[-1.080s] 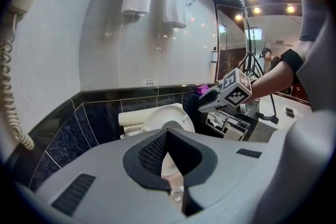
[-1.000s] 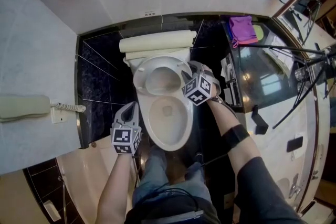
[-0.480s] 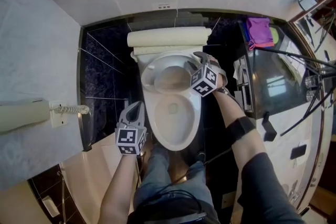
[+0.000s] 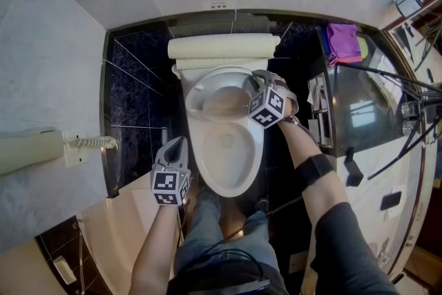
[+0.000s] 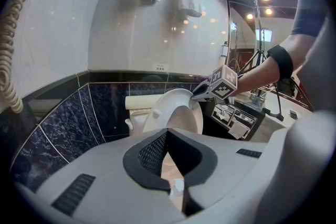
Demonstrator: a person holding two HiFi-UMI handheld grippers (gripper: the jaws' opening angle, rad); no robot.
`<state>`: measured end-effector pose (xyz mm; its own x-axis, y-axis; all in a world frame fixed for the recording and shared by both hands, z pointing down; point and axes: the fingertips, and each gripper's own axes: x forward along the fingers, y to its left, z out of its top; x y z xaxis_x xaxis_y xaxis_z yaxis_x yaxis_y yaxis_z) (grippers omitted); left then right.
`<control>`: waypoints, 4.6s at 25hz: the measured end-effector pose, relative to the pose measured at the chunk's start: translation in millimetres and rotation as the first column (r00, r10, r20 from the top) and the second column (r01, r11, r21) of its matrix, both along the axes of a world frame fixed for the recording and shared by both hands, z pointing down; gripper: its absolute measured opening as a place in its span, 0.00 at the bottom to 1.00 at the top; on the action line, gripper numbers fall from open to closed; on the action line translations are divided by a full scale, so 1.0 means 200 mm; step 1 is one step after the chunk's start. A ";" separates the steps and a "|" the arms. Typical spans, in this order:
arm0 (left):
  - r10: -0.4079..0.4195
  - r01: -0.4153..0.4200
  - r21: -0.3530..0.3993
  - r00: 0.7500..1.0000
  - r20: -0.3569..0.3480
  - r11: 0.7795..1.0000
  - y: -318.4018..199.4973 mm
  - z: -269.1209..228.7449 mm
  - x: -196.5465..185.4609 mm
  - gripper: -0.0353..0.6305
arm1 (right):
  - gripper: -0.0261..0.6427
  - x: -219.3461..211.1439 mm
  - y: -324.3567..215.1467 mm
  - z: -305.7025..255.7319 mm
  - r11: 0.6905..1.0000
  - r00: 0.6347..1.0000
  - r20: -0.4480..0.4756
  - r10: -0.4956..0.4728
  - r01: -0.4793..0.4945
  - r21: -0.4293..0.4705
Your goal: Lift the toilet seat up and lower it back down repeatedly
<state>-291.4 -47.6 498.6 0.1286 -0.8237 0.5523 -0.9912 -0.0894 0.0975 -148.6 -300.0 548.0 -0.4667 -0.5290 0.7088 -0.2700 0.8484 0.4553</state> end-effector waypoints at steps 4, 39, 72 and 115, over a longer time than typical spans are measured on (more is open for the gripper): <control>0.026 -0.026 -0.020 1.000 -0.009 0.999 0.03 0.02 0.08 0.05 | 0.17 0.02 0.06 -0.02 1.000 1.000 -0.007 -0.019 0.019 0.009; -0.044 0.035 -0.144 0.997 -0.062 0.989 0.48 0.57 0.69 0.05 | 0.18 0.51 1.45 0.18 0.974 0.970 -0.122 -0.212 0.220 0.053; 0.131 -0.157 -0.373 0.987 -0.095 0.915 1.21 1.52 1.02 0.05 | 0.07 1.01 1.75 1.01 0.981 0.997 -0.079 -0.004 -0.012 -0.196; 0.032 -0.030 -0.257 0.999 0.004 0.966 1.01 0.73 0.78 0.05 | 0.07 0.87 1.71 0.40 0.968 0.989 0.099 0.112 -0.086 -0.237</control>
